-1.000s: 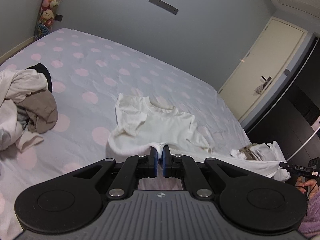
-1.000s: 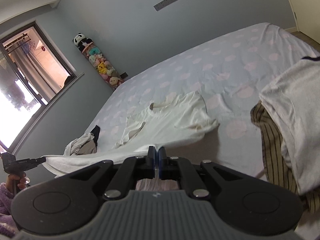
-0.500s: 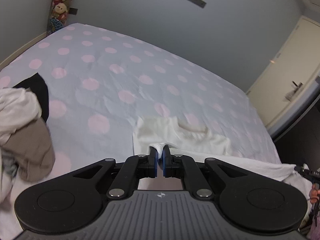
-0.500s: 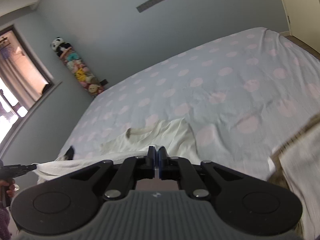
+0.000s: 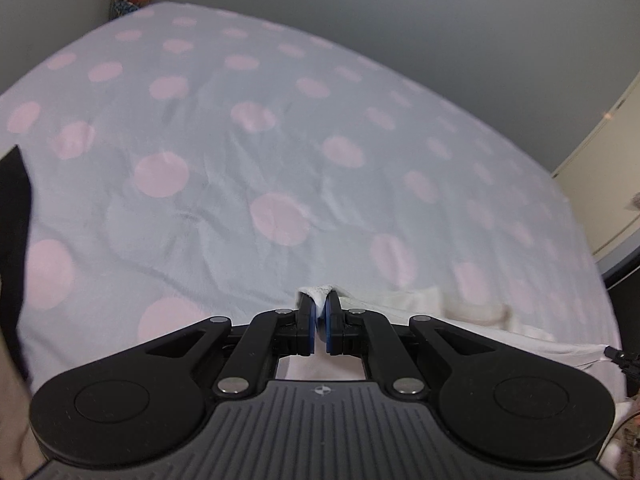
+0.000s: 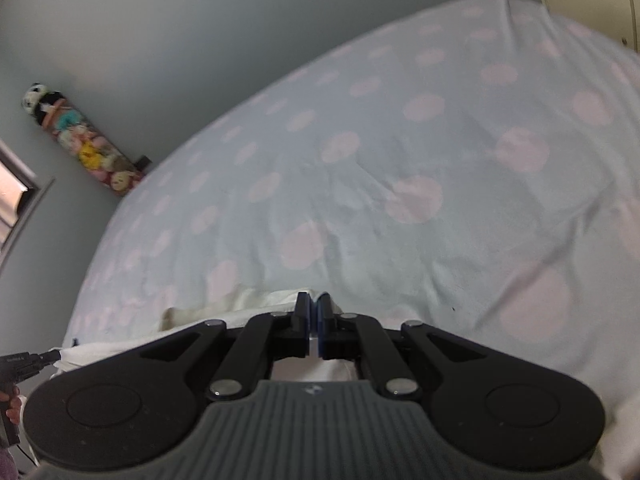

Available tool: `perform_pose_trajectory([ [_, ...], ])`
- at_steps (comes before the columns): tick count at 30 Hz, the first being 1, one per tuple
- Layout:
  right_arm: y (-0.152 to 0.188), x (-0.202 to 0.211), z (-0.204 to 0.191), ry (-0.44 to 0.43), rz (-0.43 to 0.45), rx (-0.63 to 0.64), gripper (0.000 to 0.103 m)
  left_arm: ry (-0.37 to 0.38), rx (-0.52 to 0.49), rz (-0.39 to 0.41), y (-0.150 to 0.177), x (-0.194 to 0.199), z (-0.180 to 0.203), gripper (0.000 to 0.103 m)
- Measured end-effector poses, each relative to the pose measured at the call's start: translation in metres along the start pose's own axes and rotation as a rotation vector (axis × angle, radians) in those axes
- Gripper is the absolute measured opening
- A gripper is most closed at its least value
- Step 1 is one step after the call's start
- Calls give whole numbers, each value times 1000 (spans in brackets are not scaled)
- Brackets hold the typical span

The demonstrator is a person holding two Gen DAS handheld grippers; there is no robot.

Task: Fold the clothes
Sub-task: 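Lower the hem onto the bed and open both grippers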

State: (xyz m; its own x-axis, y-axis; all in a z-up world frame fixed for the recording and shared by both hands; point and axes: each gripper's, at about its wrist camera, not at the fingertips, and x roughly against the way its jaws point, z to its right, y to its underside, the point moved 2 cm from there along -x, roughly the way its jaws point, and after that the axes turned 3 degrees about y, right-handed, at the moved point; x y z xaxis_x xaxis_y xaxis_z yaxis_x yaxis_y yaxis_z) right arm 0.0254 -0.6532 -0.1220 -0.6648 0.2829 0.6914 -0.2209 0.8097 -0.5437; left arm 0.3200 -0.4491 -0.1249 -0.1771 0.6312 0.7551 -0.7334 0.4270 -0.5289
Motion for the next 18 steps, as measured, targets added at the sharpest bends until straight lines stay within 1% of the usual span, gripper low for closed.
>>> perform_pose_trajectory([
  [4, -9, -47, 8, 23, -23, -19, 4, -21, 33, -33, -7, -41, -12, 3],
  [9, -11, -89, 19, 48, -53, -60, 4, -46, 79, -77, -6, -81, -27, 3],
  [12, -5, -106, 25, 70, -83, -81, 4, -53, 104, -95, -2, -92, -34, 4],
  [14, 0, -115, 29, 87, -102, -93, 5, -55, 99, -78, 6, -78, -32, 8],
  [15, 1, -118, 30, 92, -107, -104, 8, -55, 97, -69, 9, -71, -31, 10],
  [16, 2, -119, 32, 92, -107, -121, 8, -56, 94, -61, 13, -64, -29, 15],
  [17, 3, -118, 33, 89, -103, -137, 10, -57, 92, -52, 17, -57, -28, 27],
  [18, 3, -116, 32, 87, -99, -145, 15, -57, 89, -43, 20, -50, -27, 36],
])
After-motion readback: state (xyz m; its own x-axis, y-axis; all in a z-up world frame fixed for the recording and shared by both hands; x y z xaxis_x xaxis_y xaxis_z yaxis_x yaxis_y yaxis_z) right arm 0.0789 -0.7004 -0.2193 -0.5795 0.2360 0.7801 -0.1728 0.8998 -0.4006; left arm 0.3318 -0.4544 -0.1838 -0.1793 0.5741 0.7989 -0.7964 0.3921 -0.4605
